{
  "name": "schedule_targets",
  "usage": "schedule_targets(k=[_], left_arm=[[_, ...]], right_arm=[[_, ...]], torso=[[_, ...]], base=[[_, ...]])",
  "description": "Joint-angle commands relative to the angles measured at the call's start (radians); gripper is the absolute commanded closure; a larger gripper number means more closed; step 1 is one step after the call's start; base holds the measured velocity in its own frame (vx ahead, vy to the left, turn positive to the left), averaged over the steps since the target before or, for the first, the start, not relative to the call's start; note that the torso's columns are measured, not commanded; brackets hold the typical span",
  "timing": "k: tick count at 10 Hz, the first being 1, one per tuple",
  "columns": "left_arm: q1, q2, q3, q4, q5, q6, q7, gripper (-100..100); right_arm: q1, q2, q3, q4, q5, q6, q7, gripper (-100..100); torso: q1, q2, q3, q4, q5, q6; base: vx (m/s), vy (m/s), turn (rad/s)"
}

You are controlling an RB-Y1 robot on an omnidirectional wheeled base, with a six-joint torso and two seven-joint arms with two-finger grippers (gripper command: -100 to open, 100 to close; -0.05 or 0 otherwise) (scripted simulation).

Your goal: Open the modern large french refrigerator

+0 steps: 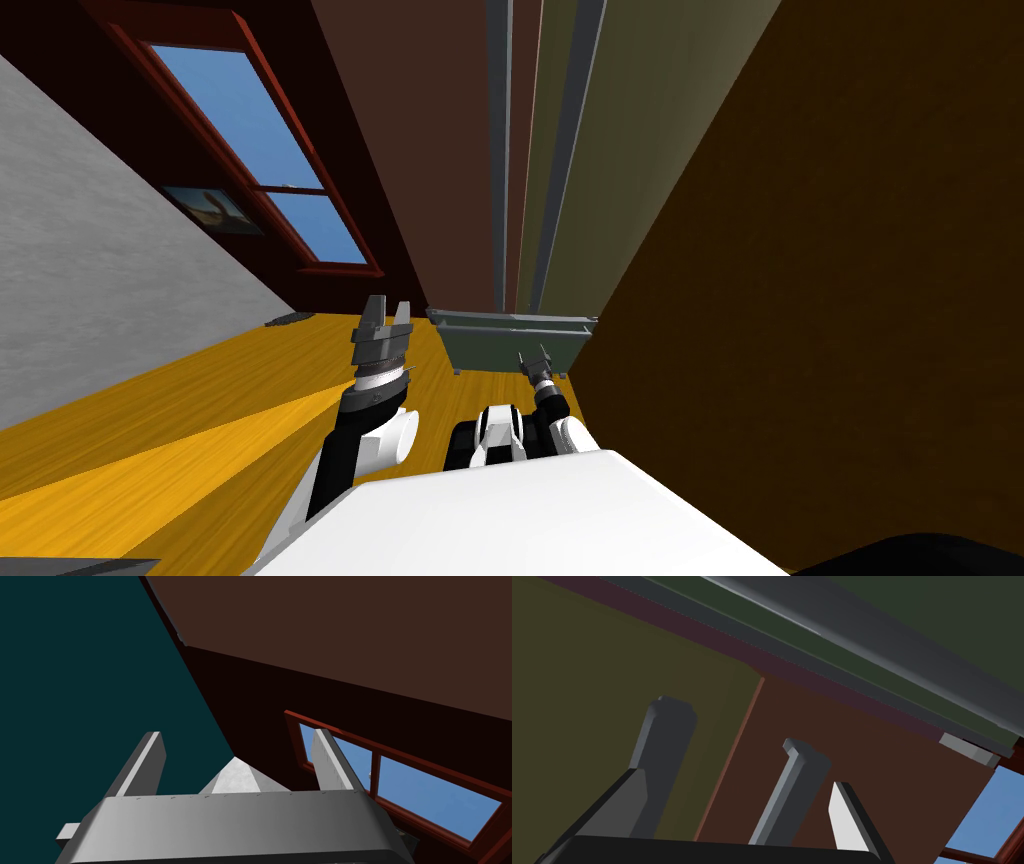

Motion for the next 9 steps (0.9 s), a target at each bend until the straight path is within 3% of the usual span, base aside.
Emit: schedule_targets(k=[1, 2, 9], left_arm=[[0.0, 0.0, 0.0, 0.0, 0.0, 0.0, 0.0, 0], [0.0, 0.0, 0.0, 0.0, 0.0, 0.0, 0.0, 0], [0.0, 0.0, 0.0, 0.0, 0.0, 0.0, 0.0, 0]], right_arm=[[-0.02, 0.012, 0.029, 0.03, 0.078, 0.058, 0.066, -100], [-0.02, 0.012, 0.029, 0.03, 0.091, 0.058, 0.066, -100], [-0.082, 0.078, 0.097, 0.11, 0.303, 0.199, 0.241, -100]], torso=[[0.0, -0.001, -0.001, 0.0, 0.0, 0.0], [0.001, -0.004, -0.002, -0.001, 0.0, 0.0], [0.001, 0.0, 0.0, 0.0, 0.0, 0.0]], base=[[0.124, 0.037, 0.048], [0.116, 0.033, 0.016], [0.137, 0.048, 0.048]])
